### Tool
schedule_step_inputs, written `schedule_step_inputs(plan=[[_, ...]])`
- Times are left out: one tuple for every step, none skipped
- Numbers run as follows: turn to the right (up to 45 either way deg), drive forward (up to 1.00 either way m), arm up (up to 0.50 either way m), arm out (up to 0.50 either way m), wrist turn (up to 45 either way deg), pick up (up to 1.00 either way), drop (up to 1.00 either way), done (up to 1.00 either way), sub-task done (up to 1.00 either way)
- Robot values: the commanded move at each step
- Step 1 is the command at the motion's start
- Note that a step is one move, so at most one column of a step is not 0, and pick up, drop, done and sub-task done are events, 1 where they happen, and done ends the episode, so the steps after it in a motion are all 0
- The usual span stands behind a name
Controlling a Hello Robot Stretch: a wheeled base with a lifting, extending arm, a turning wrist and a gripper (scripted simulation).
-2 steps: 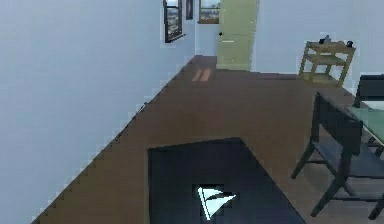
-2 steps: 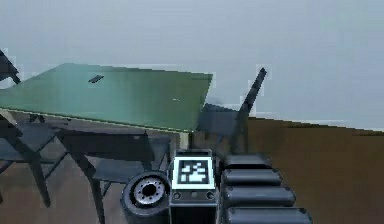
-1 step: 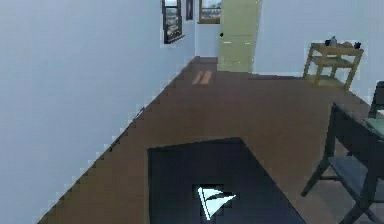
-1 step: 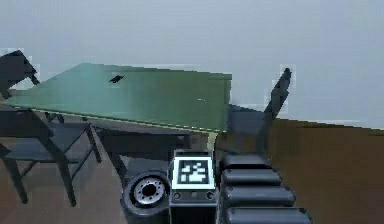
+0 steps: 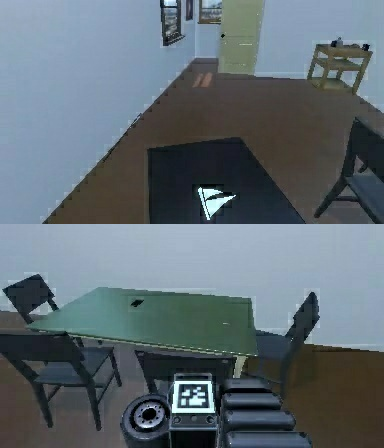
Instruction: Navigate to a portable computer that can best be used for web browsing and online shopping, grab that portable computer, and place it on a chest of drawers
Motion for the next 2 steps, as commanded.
schedule_step_inputs(plan=[[3.0, 0.0, 0.0, 0.0, 0.0, 0.0, 0.0, 0.0, 0.0], [0.0, 1.0, 0.0, 0.0, 0.0, 0.0, 0.0, 0.0, 0.0]])
